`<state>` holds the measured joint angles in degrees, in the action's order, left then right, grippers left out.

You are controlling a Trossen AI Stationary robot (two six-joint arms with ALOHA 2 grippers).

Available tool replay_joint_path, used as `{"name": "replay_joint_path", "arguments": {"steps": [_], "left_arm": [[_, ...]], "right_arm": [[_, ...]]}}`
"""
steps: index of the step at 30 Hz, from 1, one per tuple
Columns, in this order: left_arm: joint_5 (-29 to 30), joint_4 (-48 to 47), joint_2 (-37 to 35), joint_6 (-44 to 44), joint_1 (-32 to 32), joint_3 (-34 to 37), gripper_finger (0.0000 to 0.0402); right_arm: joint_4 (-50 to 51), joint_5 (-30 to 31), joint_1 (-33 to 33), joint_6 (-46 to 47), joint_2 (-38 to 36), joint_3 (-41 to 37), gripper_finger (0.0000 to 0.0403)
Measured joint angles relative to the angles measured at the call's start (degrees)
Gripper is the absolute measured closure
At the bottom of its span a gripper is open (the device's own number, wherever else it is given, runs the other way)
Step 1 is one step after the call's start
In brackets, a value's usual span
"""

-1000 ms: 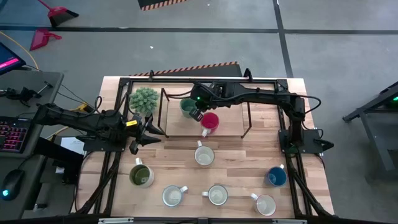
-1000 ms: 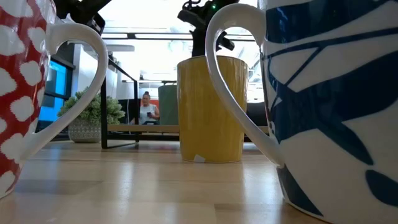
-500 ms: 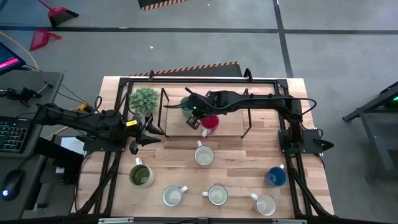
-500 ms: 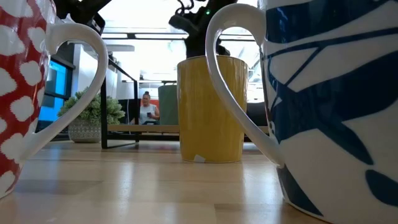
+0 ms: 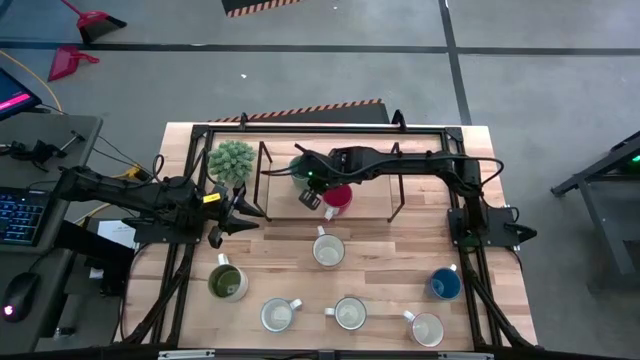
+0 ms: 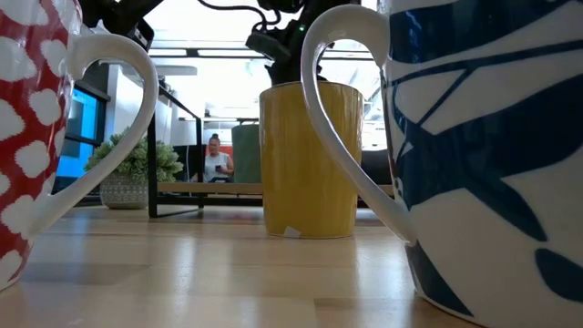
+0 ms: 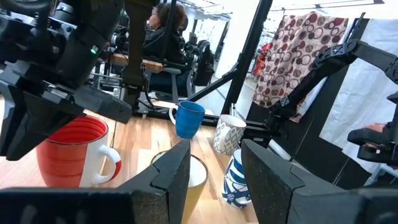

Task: Place coffee mugs
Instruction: Put the green mug on the shelf

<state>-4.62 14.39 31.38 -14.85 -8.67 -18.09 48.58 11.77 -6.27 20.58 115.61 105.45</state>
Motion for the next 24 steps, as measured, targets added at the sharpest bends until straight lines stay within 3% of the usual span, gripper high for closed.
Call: {"name": "replay_joint_path", "arguments": {"steps": [11, 24], "left_arm": [[0.0, 0.0, 0.0, 0.0, 0.0, 0.0, 0.0271], [0.0, 0.0, 0.0, 0.0, 0.0, 0.0, 0.0271]], "right_arm": [[0.7, -2.6, -0.6, -3.4, 0.0, 0.0, 0.0380], [-0.8, -0.8, -1.2, -3.1, 2.3, -0.2, 0.0380]]}}
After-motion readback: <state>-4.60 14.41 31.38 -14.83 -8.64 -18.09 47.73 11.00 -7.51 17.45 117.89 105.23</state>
